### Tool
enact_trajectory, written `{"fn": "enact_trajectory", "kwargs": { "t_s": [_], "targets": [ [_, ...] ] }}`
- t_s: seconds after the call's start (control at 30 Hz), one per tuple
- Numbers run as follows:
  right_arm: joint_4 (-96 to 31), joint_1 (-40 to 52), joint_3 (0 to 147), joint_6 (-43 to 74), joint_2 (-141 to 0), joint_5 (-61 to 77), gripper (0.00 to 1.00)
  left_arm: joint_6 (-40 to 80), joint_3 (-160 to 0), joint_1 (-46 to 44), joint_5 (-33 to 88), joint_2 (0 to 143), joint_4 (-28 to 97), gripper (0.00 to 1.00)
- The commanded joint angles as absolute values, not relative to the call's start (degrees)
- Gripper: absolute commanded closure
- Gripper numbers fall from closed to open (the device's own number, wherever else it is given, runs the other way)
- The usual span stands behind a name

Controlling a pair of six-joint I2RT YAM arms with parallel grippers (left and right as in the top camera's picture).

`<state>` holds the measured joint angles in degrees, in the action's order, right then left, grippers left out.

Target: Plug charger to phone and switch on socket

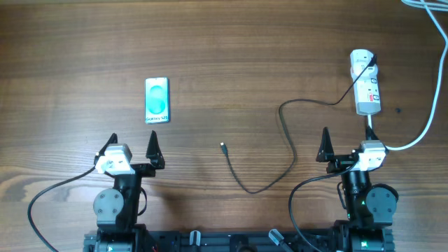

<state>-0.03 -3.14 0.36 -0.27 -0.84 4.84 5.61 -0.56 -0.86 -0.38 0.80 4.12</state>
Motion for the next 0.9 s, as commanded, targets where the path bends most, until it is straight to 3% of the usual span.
{"fn": "enact_trajectory", "kwargs": {
  "t_s": [0.0, 0.87],
  "targets": [
    [0.1, -2.9, 0.3, 0.4, -0.4, 4.1, 0.0, 4.7, -0.3, -1.2, -0.7, 0.4, 4.2, 0.0],
    [0.1, -2.9, 0.3, 0.4, -0.4, 4.1, 0.0, 4.7, -0.3, -1.2, -0.7, 0.4, 4.2, 0.0]
  ]
}}
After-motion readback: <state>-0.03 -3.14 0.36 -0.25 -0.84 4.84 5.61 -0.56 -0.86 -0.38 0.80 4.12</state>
